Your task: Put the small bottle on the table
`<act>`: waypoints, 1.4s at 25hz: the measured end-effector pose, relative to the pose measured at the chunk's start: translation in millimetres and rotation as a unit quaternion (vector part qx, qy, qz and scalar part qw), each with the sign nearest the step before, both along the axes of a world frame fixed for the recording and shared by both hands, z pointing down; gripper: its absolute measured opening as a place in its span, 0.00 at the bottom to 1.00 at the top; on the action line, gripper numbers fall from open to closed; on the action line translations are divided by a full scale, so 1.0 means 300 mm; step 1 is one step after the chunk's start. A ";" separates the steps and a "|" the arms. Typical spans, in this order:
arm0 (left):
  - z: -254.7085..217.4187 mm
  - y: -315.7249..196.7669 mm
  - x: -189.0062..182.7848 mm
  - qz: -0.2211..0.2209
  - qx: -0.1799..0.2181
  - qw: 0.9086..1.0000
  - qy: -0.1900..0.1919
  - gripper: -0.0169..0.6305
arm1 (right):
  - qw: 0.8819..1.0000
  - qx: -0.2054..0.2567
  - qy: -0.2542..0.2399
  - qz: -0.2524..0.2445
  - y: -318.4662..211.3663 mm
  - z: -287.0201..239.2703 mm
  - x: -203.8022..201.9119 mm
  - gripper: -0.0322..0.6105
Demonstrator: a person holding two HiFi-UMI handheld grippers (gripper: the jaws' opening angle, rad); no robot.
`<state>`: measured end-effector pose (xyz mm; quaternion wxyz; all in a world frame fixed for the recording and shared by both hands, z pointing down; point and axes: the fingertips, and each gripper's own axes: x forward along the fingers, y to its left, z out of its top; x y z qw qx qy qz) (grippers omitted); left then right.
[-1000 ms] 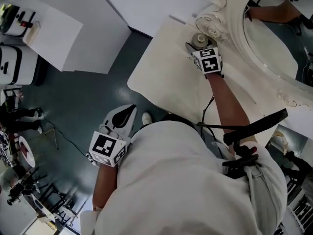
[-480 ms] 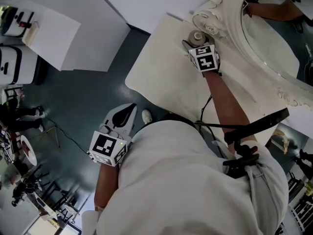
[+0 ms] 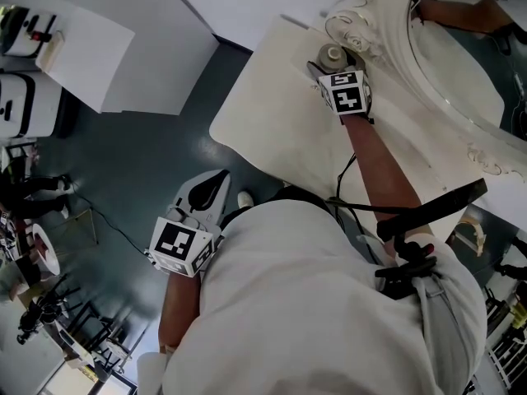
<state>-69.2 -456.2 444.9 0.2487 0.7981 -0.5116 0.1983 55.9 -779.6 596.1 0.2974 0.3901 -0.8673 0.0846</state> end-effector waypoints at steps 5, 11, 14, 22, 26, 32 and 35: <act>-0.011 0.037 -0.020 0.018 0.010 1.000 0.004 0.03 | 1.000 0.003 0.004 0.022 0.037 -0.033 0.040 0.69; -0.047 0.120 -0.058 0.047 0.026 0.999 0.010 0.03 | 0.999 0.006 0.008 0.032 0.166 -0.096 0.060 0.69; -0.057 0.171 -0.084 0.061 0.034 0.997 0.014 0.03 | 0.999 0.011 0.009 0.044 0.240 -0.127 0.069 0.68; -0.076 0.336 -0.181 0.091 0.046 0.994 0.026 0.03 | 0.998 0.020 0.018 0.051 0.516 -0.190 0.025 0.44; -0.063 0.411 -0.222 0.105 0.050 0.993 0.031 0.03 | 0.998 0.021 0.009 0.055 0.655 -0.205 -0.008 0.26; -0.054 0.533 -0.277 0.124 0.055 0.990 0.038 0.03 | 0.998 0.019 0.002 0.060 0.872 -0.234 -0.062 0.05; -0.046 0.600 -0.309 0.133 0.055 0.989 0.042 0.03 | 0.999 0.009 0.001 0.051 1.000 -0.242 -0.106 0.05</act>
